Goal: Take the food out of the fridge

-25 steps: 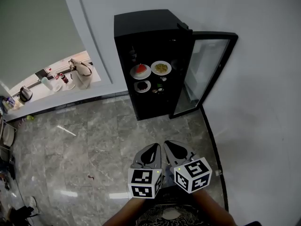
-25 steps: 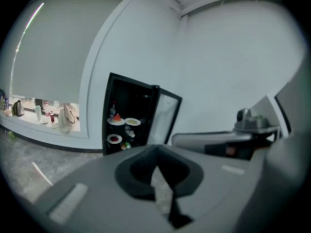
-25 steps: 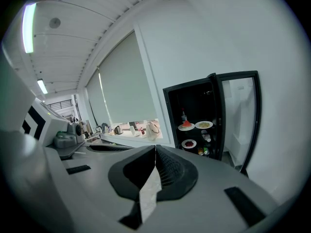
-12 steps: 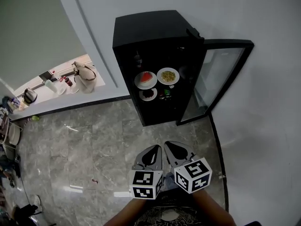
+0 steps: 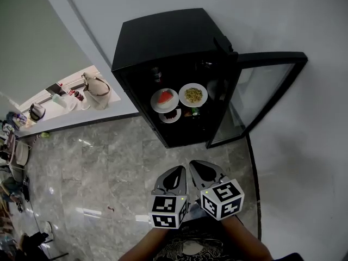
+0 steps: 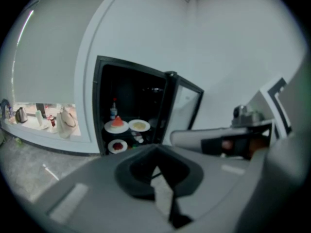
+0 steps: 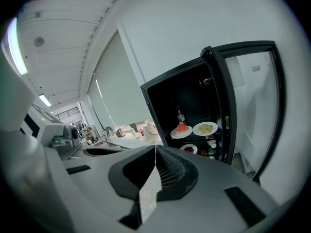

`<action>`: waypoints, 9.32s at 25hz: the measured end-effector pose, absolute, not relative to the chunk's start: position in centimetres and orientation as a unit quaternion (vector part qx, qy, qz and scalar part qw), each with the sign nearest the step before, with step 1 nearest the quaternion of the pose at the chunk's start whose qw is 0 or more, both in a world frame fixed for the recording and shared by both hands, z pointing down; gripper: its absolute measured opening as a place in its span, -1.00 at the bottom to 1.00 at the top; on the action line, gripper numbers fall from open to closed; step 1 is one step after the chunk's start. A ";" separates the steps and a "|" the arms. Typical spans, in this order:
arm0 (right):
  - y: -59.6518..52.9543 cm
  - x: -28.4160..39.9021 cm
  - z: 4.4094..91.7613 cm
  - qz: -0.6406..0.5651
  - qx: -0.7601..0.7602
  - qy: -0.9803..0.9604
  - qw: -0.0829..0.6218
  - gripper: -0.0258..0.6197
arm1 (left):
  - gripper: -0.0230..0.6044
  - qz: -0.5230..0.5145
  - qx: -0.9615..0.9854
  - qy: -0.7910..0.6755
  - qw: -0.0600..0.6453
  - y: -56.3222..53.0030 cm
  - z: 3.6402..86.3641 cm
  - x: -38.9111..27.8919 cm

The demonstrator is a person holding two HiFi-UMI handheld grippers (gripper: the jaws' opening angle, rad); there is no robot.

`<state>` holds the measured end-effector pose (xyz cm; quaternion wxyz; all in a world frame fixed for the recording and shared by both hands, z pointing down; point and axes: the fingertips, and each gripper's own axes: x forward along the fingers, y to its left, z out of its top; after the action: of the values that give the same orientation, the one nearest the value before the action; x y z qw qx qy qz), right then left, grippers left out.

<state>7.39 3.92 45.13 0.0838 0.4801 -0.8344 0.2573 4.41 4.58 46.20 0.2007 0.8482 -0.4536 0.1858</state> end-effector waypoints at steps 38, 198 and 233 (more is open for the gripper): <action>-16.8 15.7 55.7 0.471 0.533 -0.671 -0.209 -0.89 | -0.97 0.171 0.887 -0.391 0.176 -15.9 48.7 8.6; -14.9 4.7 48.8 0.402 0.424 -0.806 -0.098 -0.91 | -0.98 0.081 0.836 -0.522 0.150 -12.9 43.9 -1.1; -26.1 1.7 65.2 0.668 0.381 -0.578 -0.274 -0.80 | -0.97 0.133 0.811 -0.532 0.205 -19.2 51.0 -8.4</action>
<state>1.69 -26.12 65.25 -0.2742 0.3806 -0.5777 0.6680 -8.39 -19.22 51.02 0.2049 0.8109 -0.5318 0.1330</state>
